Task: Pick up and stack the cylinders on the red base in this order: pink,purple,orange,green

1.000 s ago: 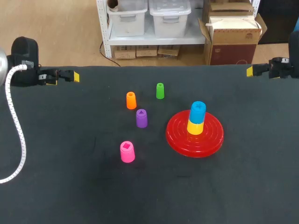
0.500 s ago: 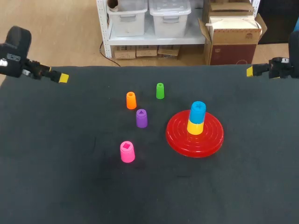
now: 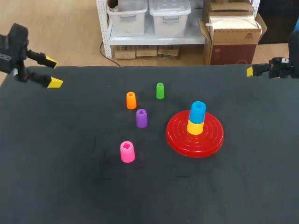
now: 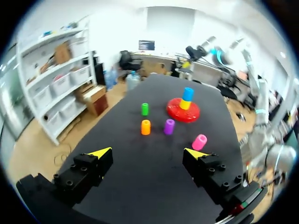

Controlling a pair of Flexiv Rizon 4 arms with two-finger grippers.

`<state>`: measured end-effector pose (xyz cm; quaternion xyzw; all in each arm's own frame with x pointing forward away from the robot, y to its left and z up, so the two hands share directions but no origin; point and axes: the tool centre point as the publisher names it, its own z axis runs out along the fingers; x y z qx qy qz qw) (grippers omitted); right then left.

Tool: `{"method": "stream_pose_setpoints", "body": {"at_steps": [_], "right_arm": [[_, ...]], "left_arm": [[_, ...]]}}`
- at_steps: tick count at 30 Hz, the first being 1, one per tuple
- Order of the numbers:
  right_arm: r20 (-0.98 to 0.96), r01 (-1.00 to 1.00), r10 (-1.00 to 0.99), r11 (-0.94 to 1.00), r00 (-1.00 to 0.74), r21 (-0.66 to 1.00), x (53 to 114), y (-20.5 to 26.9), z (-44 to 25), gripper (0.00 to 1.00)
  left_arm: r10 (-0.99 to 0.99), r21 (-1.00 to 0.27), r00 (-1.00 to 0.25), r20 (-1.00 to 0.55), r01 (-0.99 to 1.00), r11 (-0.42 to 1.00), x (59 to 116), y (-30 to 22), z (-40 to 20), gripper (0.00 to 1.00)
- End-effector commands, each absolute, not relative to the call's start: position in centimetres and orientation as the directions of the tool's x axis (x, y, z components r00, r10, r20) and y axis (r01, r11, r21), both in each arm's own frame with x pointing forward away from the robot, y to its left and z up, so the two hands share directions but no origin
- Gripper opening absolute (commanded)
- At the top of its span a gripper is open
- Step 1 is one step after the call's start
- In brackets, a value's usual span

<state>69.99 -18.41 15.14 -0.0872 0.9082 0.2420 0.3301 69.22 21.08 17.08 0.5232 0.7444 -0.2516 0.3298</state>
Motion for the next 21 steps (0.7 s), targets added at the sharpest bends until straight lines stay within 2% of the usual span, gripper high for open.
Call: {"method": "stream_pose_setpoints", "body": {"at_steps": [1,12,21], "right_arm": [[-0.643,-0.320,0.001,0.867,-0.766,0.383,70.0,-18.5,15.1,1.00],[-0.643,-0.320,0.001,0.867,-0.766,0.383,70.0,-18.5,15.1,1.00],[-0.643,-0.320,0.001,0.867,-0.766,0.383,70.0,-18.5,15.1,1.00]], "left_arm": [[0.649,-0.011,-0.079,-0.756,0.994,0.107,69.5,21.2,16.9,1.00],[0.613,-0.044,-0.132,-0.779,0.987,0.157,69.2,19.9,17.0,1.00],[0.610,-0.041,-0.096,-0.786,0.994,0.104,67.4,18.5,17.0,1.00]]}}
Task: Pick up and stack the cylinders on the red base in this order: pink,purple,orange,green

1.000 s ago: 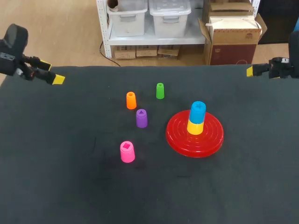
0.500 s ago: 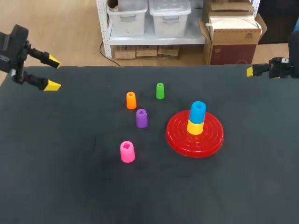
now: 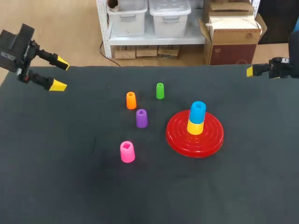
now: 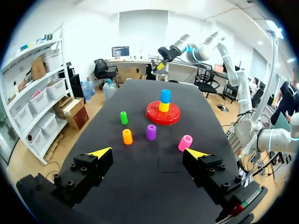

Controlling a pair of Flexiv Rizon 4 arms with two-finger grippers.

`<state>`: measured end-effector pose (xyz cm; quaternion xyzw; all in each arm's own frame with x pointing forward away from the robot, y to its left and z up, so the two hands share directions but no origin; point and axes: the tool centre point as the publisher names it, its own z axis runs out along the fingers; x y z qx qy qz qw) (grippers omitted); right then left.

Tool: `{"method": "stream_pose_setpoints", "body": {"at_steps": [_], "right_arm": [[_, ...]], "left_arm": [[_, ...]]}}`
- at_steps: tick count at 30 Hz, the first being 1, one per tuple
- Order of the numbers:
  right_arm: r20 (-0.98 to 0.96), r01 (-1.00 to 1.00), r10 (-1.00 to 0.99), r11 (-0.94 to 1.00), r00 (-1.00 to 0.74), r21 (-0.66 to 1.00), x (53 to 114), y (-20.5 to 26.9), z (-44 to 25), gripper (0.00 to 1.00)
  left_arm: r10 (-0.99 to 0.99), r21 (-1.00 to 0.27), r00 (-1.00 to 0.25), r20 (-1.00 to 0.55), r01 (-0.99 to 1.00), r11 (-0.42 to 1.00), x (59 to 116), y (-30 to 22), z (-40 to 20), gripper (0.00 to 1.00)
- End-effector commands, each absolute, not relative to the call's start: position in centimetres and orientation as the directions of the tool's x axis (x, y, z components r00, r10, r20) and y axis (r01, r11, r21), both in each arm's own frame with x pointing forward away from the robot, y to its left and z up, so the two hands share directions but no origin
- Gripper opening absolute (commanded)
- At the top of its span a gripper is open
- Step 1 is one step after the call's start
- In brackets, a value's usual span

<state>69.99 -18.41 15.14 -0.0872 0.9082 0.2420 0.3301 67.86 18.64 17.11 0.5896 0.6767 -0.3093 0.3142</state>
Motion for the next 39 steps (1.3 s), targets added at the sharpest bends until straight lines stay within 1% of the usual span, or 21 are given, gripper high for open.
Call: {"method": "stream_pose_setpoints", "body": {"at_steps": [1,14,22,30,33,34,39], "right_arm": [[-0.643,-0.320,0.001,0.867,-0.766,0.383,70.0,-18.5,15.1,1.00],[-0.643,-0.320,0.001,0.867,-0.766,0.383,70.0,-18.5,15.1,1.00],[-0.643,-0.320,0.001,0.867,-0.766,0.383,70.0,-18.5,15.1,1.00],[-0.643,-0.320,0.001,0.867,-0.766,0.383,70.0,-18.5,15.1,1.00],[-0.643,-0.320,0.001,0.867,-0.766,0.383,70.0,-18.5,15.1,1.00],[-0.643,-0.320,0.001,0.867,-0.766,0.383,70.0,-18.5,15.1,1.00],[-0.643,-0.320,0.001,0.867,-0.766,0.383,70.0,-18.5,15.1,1.00]], "left_arm": [[0.611,-0.041,-0.095,-0.786,0.994,0.103,67.2,18.4,16.9,1.00],[0.620,-0.030,-0.079,-0.780,0.996,0.089,66.2,18.5,16.8,1.00],[0.601,-0.045,-0.104,-0.793,0.993,0.113,65.6,18.7,16.6,1.00],[0.580,-0.045,-0.103,-0.808,0.993,0.112,65.1,18.3,16.9,1.00],[0.573,-0.081,-0.139,-0.807,0.989,0.127,64.8,18.3,17.0,1.00],[0.572,-0.096,-0.179,-0.800,0.980,0.172,64.9,18.3,16.9,1.00],[0.572,-0.096,-0.179,-0.800,0.980,0.172,64.9,18.3,16.9,1.00]]}}
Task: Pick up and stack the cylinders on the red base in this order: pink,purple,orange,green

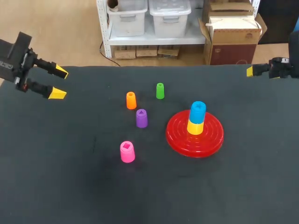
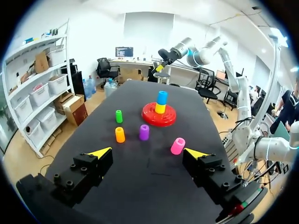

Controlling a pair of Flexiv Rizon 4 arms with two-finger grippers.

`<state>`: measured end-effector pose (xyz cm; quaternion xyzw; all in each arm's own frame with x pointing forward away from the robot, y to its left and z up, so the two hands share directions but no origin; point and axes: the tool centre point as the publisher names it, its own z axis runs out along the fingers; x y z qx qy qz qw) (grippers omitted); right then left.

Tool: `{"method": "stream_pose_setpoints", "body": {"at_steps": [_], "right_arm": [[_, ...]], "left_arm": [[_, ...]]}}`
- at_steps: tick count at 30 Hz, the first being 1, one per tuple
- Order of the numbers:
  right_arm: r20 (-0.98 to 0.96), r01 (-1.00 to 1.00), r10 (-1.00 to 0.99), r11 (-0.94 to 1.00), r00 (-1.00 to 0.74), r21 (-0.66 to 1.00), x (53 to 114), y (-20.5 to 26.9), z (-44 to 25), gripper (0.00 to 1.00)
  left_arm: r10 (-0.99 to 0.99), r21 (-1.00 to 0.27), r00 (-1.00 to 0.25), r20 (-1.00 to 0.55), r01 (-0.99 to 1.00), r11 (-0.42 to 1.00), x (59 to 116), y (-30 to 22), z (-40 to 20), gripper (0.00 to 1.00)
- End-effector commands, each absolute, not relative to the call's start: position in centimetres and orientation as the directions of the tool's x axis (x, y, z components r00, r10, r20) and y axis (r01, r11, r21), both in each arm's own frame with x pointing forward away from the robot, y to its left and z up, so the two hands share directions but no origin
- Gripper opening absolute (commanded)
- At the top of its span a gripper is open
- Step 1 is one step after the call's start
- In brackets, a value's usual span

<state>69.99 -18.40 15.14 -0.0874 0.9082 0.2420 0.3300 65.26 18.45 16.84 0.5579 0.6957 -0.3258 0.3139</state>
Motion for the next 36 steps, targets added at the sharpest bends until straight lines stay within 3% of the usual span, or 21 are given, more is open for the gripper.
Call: {"method": "stream_pose_setpoints", "body": {"at_steps": [1,11,14,21,24,33,36], "right_arm": [[-0.643,-0.320,0.001,0.867,-0.766,0.383,70.0,-18.5,15.1,1.00],[-0.643,-0.320,0.001,0.867,-0.766,0.383,70.0,-18.5,15.1,1.00],[-0.614,-0.520,-0.267,0.807,-0.743,0.278,70.2,-13.7,16.5,1.00],[-0.531,-0.824,-0.644,0.520,-0.551,0.225,66.3,-2.7,17.7,1.00],[-0.503,-0.878,-0.720,0.417,-0.478,0.237,64.9,0.1,18.0,1.00],[-0.335,-0.988,-0.941,-0.008,-0.044,0.152,60.2,6.4,18.8,1.00],[-0.321,-0.989,-0.946,-0.007,-0.041,0.149,60.1,6.5,18.7,1.00]], "left_arm": [[0.572,-0.096,-0.179,-0.800,0.980,0.172,64.9,18.3,16.9,1.00],[0.572,-0.096,-0.179,-0.800,0.980,0.172,64.9,18.3,16.9,1.00],[0.572,-0.096,-0.179,-0.800,0.980,0.172,64.9,18.3,16.9,1.00],[0.572,-0.096,-0.179,-0.800,0.980,0.172,64.9,18.3,16.9,1.00],[0.572,-0.096,-0.179,-0.800,0.980,0.172,64.9,18.3,16.9,1.00],[0.572,-0.096,-0.179,-0.800,0.980,0.172,64.9,18.3,16.9,1.00],[0.572,-0.096,-0.179,-0.800,0.980,0.172,64.9,18.3,16.9,1.00]]}}
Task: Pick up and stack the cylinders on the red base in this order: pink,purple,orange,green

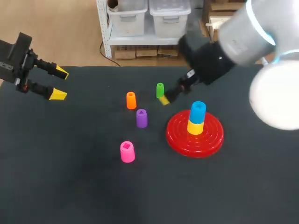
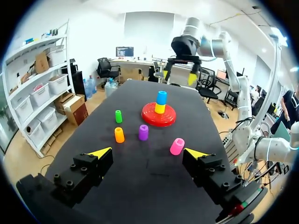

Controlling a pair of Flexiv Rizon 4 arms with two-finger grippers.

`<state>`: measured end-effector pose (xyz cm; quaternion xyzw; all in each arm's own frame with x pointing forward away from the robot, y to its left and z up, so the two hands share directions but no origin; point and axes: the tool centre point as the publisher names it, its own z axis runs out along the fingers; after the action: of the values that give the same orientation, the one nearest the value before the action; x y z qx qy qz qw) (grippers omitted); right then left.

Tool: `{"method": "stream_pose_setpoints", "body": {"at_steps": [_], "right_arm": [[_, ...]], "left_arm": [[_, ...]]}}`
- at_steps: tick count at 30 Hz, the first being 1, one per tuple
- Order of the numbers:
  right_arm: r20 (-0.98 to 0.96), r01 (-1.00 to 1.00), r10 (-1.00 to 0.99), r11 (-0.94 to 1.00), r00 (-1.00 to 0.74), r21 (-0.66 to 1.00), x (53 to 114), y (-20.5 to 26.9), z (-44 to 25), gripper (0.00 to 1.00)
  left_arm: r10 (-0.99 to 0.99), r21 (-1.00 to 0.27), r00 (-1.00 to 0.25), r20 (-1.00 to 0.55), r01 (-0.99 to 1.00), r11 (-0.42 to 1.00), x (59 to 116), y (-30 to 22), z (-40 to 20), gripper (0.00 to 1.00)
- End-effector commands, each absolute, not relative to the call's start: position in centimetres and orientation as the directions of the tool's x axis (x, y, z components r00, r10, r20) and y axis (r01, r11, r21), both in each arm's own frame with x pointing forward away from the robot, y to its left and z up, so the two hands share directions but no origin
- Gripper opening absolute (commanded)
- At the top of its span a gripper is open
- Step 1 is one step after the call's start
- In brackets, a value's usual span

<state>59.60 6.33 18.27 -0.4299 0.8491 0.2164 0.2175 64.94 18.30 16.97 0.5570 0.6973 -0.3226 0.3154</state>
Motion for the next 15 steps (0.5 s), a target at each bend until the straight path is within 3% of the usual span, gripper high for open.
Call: {"method": "stream_pose_setpoints", "body": {"at_steps": [1,12,15], "right_arm": [[-0.321,-0.989,-0.946,-0.007,-0.041,0.149,60.1,6.5,18.7,1.00],[-0.321,-0.989,-0.946,-0.007,-0.041,0.149,60.1,6.5,18.7,1.00],[-0.204,-0.975,-0.976,-0.114,0.074,0.193,60.0,7.5,17.7,1.00]], "left_arm": [[0.572,-0.096,-0.179,-0.800,0.980,0.172,64.9,18.3,16.9,1.00],[0.572,-0.096,-0.179,-0.800,0.980,0.172,64.9,18.3,16.9,1.00],[0.572,-0.096,-0.179,-0.800,0.980,0.172,64.9,18.3,16.9,1.00]]}}
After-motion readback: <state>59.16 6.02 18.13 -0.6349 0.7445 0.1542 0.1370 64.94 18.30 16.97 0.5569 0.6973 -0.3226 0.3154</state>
